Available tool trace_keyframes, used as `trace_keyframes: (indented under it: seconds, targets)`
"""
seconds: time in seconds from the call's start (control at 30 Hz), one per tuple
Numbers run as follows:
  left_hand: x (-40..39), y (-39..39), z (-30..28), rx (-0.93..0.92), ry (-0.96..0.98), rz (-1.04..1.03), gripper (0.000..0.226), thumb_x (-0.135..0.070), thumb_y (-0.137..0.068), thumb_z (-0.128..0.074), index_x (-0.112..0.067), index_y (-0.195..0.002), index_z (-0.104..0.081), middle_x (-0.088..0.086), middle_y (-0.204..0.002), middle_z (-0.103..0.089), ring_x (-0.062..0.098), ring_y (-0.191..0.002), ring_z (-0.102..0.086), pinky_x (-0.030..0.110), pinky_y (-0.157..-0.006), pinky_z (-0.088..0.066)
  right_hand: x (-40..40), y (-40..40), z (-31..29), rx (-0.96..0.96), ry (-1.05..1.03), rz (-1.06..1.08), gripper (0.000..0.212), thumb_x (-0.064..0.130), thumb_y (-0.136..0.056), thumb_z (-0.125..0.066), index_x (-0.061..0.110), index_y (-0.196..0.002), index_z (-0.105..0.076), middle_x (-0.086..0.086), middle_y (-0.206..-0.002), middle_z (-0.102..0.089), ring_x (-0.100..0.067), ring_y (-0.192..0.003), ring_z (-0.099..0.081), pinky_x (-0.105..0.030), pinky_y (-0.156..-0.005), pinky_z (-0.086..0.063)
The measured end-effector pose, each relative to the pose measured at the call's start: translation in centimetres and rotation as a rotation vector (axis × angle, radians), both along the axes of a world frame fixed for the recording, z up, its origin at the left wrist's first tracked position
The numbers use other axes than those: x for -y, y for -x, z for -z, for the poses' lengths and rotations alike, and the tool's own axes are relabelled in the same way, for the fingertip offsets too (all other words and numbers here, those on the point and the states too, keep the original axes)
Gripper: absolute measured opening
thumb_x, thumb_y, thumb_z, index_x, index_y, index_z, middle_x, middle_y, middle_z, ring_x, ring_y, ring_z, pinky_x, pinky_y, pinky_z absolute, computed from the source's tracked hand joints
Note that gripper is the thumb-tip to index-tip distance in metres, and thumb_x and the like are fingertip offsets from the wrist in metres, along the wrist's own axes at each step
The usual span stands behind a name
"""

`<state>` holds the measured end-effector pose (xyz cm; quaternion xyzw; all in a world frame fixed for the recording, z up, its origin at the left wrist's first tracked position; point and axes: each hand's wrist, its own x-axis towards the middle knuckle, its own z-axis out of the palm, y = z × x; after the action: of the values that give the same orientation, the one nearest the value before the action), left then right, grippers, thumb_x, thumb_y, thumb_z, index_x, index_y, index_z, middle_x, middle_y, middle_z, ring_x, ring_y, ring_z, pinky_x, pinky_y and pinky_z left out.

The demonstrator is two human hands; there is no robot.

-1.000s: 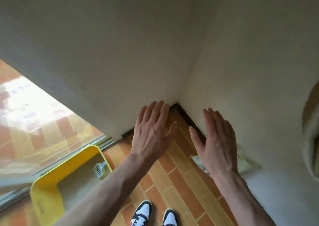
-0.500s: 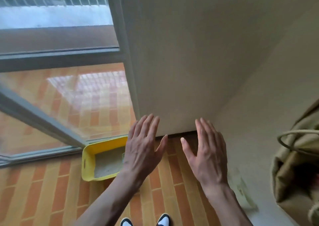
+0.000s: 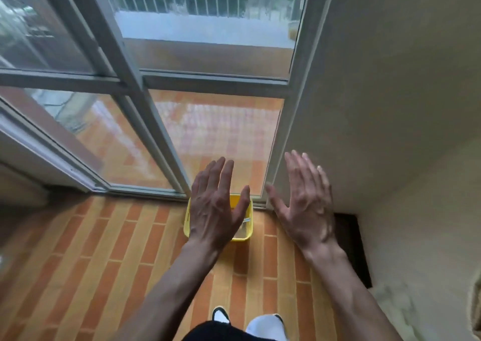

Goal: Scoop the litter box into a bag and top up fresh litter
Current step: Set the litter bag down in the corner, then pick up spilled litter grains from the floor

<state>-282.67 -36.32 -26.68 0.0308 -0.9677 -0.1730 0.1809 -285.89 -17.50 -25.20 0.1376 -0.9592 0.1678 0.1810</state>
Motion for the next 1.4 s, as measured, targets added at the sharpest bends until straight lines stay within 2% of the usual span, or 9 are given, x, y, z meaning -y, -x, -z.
trace_keyframes:
  seconds: [0.37,0.63,0.83,0.93,1.1,1.4]
  targets:
    - [7.6,-5.0,-1.2,-0.023,0.045,-0.279,0.062,-0.048,-0.1,-0.054,-0.01,-0.149,-0.048,0.013,-0.152,-0.05,0.032,-0.144,-0.042,0.051,-0.117,-0.035,9.4,-0.2,-0.5,0.012,-0.058,-0.296,0.072,0.058,-0.1,-0.05,0.014,-0.156,-0.036,-0.009,-0.16,-0.038,-0.024,-0.152,-0.029,-0.047,-0.122,-0.027]
    - [7.7,-6.1,-1.0,-0.015,0.059,-0.545,0.062,-0.05,-0.101,-0.048,-0.012,-0.151,-0.047,0.015,-0.156,-0.046,0.032,-0.147,-0.039,0.053,-0.118,-0.034,11.4,2.8,-0.7,0.059,-0.124,-0.552,0.072,0.061,-0.101,-0.042,0.017,-0.157,-0.032,-0.008,-0.163,-0.034,-0.024,-0.153,-0.024,-0.048,-0.124,-0.024]
    - [7.6,-8.3,-0.6,0.047,0.043,-0.749,0.063,-0.053,-0.102,-0.04,-0.014,-0.151,-0.046,0.013,-0.156,-0.046,0.029,-0.148,-0.037,0.049,-0.123,-0.028,12.9,3.4,0.8,0.1,-0.188,-0.701,0.074,0.066,-0.1,-0.035,0.019,-0.157,-0.032,-0.007,-0.162,-0.035,-0.024,-0.153,-0.025,-0.046,-0.125,-0.021]
    - [7.8,-9.9,0.2,0.076,0.045,-0.799,0.062,-0.054,-0.103,-0.039,-0.014,-0.15,-0.047,0.012,-0.154,-0.049,0.028,-0.147,-0.039,0.05,-0.122,-0.029,13.8,2.9,1.8,0.129,-0.206,-0.759,0.073,0.067,-0.101,-0.031,0.02,-0.157,-0.032,-0.006,-0.161,-0.037,-0.025,-0.152,-0.026,-0.046,-0.125,-0.021]
    - [8.8,-12.6,2.6,0.128,0.025,-0.878,0.059,-0.052,-0.103,-0.041,-0.014,-0.148,-0.049,0.011,-0.154,-0.05,0.027,-0.146,-0.041,0.051,-0.122,-0.03,15.4,1.9,3.8,0.162,-0.261,-0.831,0.073,0.066,-0.1,-0.034,0.021,-0.157,-0.032,-0.006,-0.162,-0.036,-0.025,-0.152,-0.027,-0.046,-0.124,-0.022]
    - [9.3,-16.7,9.4,0.095,-0.035,-0.863,0.059,-0.046,-0.103,-0.047,-0.011,-0.151,-0.046,0.009,-0.155,-0.049,0.025,-0.149,-0.038,0.05,-0.123,-0.027,17.6,-0.2,9.4,0.151,-0.254,-0.925,0.069,0.058,-0.101,-0.044,0.016,-0.155,-0.037,-0.005,-0.159,-0.041,-0.022,-0.151,-0.031,-0.045,-0.125,-0.019]
